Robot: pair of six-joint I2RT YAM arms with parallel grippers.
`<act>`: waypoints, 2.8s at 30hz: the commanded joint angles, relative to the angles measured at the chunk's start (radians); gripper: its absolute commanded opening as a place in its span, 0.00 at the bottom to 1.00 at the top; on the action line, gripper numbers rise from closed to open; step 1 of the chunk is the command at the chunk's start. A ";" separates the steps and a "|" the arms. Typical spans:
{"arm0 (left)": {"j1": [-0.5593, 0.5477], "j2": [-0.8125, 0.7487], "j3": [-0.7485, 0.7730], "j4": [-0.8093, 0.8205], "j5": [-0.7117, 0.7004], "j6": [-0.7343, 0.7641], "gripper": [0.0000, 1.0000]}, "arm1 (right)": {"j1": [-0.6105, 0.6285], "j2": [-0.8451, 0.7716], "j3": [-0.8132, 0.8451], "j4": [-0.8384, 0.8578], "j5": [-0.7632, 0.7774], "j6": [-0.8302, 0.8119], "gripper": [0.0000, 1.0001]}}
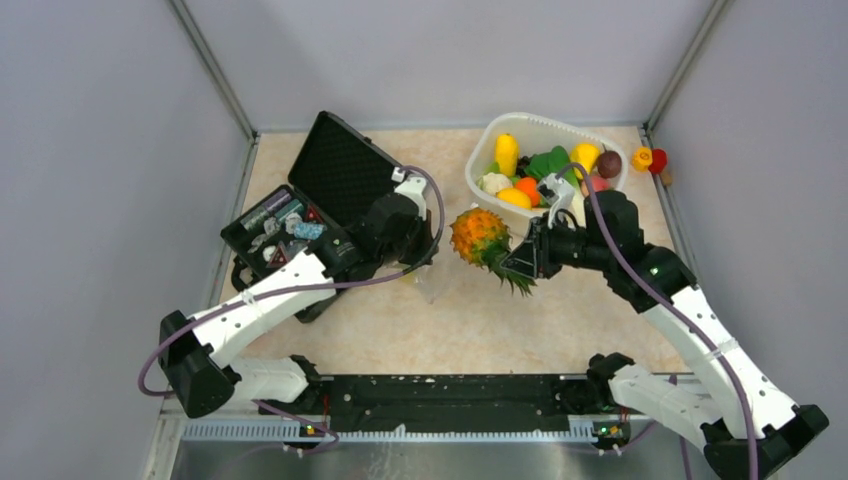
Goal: Place the food in the zip-top bag and seal the zipper
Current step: Place the fake fruit in the zipper food storage bag.
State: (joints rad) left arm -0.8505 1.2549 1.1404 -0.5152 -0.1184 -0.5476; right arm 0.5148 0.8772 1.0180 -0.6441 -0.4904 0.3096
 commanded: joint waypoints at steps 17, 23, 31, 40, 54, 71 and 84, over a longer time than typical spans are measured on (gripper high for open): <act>-0.090 0.182 0.148 0.027 -0.064 0.073 0.00 | 0.123 0.032 0.083 -0.368 0.125 -0.126 0.00; -0.125 0.201 0.164 0.022 -0.035 0.117 0.00 | 0.135 0.067 0.083 -0.318 0.119 -0.154 0.00; -0.182 0.182 0.159 0.012 -0.097 0.160 0.00 | 0.160 0.164 0.168 -0.372 0.445 -0.134 0.00; -0.183 0.139 0.140 0.045 -0.148 0.136 0.00 | 0.161 0.049 0.076 -0.174 0.162 -0.110 0.00; -0.183 0.156 0.167 -0.032 -0.246 0.066 0.00 | 0.174 -0.121 0.001 -0.104 0.317 -0.094 0.00; -0.181 0.115 0.145 -0.003 -0.239 -0.003 0.00 | 0.174 -0.257 -0.228 0.320 0.114 0.123 0.00; -0.169 -0.022 0.074 0.082 -0.281 -0.033 0.00 | 0.174 -0.249 -0.344 0.398 0.031 0.100 0.00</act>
State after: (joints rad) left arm -1.0252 1.2697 1.2259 -0.5186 -0.3878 -0.5720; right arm 0.6788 0.5816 0.6609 -0.3298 -0.3710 0.4225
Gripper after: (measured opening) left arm 0.001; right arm 0.189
